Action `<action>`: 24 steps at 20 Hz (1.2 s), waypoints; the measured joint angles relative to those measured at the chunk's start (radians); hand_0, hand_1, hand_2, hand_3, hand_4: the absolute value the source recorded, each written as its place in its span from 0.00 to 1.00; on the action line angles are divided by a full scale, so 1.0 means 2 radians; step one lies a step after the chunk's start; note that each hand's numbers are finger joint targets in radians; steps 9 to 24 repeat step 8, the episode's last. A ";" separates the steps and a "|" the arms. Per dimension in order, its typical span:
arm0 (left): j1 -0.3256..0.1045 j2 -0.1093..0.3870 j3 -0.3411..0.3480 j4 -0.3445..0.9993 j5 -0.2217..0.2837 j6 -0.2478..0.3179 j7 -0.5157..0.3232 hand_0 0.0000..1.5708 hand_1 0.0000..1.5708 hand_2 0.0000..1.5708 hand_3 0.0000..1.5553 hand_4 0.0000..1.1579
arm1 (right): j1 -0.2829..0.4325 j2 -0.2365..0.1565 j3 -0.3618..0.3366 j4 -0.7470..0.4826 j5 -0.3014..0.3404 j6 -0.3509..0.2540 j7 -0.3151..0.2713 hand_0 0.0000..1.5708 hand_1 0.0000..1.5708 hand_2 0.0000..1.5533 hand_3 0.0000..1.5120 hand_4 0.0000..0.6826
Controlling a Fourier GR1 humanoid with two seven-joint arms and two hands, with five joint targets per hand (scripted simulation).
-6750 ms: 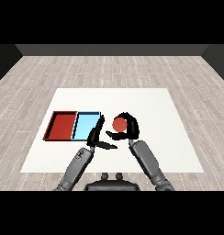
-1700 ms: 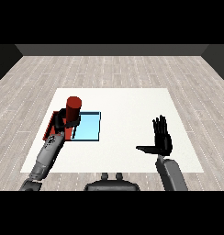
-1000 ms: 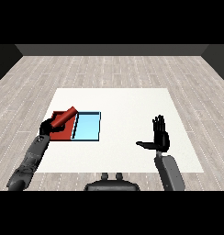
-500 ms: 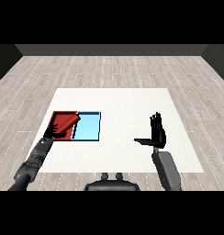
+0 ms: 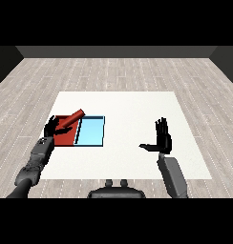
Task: Pick the red can and put it in the red box
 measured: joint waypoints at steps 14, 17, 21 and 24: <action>0.023 -0.095 0.064 -0.135 0.104 -0.133 -0.154 0.00 0.00 0.00 0.00 0.00 | 0.004 -0.009 0.002 0.002 0.004 0.015 -0.008 0.00 0.00 0.00 0.00 0.00; 0.023 -0.095 0.064 -0.135 0.104 -0.133 -0.154 0.00 0.00 0.00 0.00 0.00 | 0.004 -0.009 0.002 0.002 0.004 0.015 -0.008 0.00 0.00 0.00 0.00 0.00; 0.023 -0.095 0.064 -0.135 0.104 -0.133 -0.154 0.00 0.00 0.00 0.00 0.00 | 0.004 -0.009 0.002 0.002 0.004 0.015 -0.008 0.00 0.00 0.00 0.00 0.00; 0.023 -0.095 0.064 -0.135 0.104 -0.133 -0.154 0.00 0.00 0.00 0.00 0.00 | 0.004 -0.009 0.002 0.002 0.004 0.015 -0.008 0.00 0.00 0.00 0.00 0.00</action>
